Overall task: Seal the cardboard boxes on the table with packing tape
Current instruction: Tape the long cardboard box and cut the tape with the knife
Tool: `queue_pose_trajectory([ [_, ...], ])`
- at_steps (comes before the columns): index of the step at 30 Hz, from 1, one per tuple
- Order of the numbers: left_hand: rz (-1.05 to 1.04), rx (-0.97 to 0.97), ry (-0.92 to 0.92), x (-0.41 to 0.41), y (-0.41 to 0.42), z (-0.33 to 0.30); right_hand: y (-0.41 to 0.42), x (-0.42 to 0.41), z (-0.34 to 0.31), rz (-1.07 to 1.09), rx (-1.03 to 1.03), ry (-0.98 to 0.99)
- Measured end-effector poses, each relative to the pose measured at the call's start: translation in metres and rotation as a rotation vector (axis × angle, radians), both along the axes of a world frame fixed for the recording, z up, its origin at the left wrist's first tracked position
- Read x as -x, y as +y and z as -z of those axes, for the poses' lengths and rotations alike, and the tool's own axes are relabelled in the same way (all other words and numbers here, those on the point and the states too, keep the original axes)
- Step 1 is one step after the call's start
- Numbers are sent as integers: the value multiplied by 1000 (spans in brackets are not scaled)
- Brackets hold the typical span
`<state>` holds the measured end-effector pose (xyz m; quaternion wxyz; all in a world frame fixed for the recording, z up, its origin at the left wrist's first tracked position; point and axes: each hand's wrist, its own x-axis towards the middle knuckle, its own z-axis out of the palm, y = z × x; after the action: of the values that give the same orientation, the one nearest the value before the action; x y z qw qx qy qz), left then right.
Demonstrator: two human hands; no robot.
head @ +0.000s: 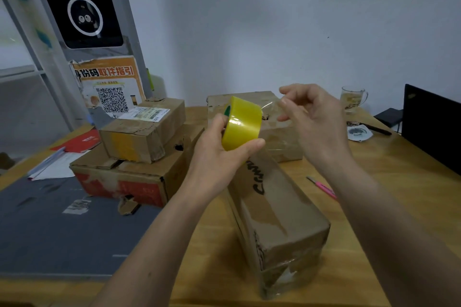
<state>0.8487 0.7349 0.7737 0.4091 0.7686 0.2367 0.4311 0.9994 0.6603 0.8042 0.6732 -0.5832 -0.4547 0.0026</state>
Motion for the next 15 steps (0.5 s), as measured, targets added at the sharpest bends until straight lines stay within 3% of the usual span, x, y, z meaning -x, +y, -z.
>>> queue_pose_trajectory([
  [5, 2, -17, 18, 9, 3, -4, -4, 1, -10, -281, -65, 246],
  [8, 53, -63, 92, 14, 4, -9, -5, -1, -14, -356, 7, 170],
  [12, -78, -243, 297, 12, 9, -17, -4, 0, -17, -349, 59, -27],
  [15, -53, -261, 305, 12, 10, -19, -3, -3, -14, -343, 66, 68],
])
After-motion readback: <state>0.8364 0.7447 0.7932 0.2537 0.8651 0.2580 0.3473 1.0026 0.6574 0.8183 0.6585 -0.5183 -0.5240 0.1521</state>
